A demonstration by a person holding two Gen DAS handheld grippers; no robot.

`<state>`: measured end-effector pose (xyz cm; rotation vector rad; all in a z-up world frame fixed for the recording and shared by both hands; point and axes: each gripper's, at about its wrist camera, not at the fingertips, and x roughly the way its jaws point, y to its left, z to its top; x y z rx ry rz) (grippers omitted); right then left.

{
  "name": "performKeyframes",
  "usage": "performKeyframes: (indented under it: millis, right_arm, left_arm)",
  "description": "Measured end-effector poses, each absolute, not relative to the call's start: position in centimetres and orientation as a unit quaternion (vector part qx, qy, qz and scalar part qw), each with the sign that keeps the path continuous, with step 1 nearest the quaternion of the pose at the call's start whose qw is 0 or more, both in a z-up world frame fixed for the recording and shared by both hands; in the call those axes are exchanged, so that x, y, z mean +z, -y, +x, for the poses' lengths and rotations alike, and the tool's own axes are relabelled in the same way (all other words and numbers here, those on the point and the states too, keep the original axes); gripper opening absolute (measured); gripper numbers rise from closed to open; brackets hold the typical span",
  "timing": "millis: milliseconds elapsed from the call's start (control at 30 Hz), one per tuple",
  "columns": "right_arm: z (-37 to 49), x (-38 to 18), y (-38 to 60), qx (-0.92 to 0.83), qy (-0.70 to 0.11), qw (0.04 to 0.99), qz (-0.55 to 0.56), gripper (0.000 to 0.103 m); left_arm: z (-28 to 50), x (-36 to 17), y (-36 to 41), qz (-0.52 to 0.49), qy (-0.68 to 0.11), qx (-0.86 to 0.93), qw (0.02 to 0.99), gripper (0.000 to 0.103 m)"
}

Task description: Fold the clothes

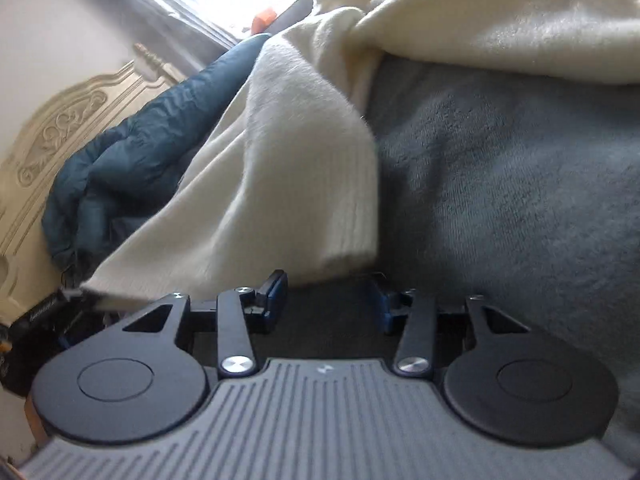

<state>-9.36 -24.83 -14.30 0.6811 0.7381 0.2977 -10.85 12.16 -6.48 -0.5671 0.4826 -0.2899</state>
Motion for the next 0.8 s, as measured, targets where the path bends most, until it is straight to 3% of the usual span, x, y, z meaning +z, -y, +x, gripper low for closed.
performKeyframes:
  millis: [133, 400, 433, 533, 633, 800]
  right_arm:
    - [-9.5, -13.4, 23.4, 0.123, -0.341, 0.896, 0.258, 0.043]
    - [-8.1, -13.3, 22.5, 0.121, -0.306, 0.916, 0.231, 0.044]
    - [-7.2, -13.2, 22.7, 0.127, -0.303, 0.915, 0.234, 0.042]
    - [-5.8, -12.7, 23.1, 0.146, -0.293, 0.916, 0.233, 0.011]
    - [-5.2, -9.4, 22.4, 0.119, -0.252, 0.949, 0.149, 0.008]
    - [-5.4, 1.4, 24.5, 0.089, -0.142, 0.986, 0.024, 0.008]
  left_arm:
    - [-10.5, -7.4, -13.1, -0.292, -0.237, -0.144, 0.915, 0.006]
    - [-10.4, -10.2, -14.4, -0.334, -0.242, -0.141, 0.900, 0.006]
    - [-10.5, -10.5, -14.5, -0.340, -0.242, -0.141, 0.898, 0.006]
    - [-10.6, -11.5, -14.8, -0.350, -0.244, -0.136, 0.894, 0.006]
    - [-10.9, -11.6, -14.6, -0.353, -0.247, -0.139, 0.891, 0.006]
    - [-10.6, -8.1, -12.0, -0.359, -0.216, -0.218, 0.881, 0.006]
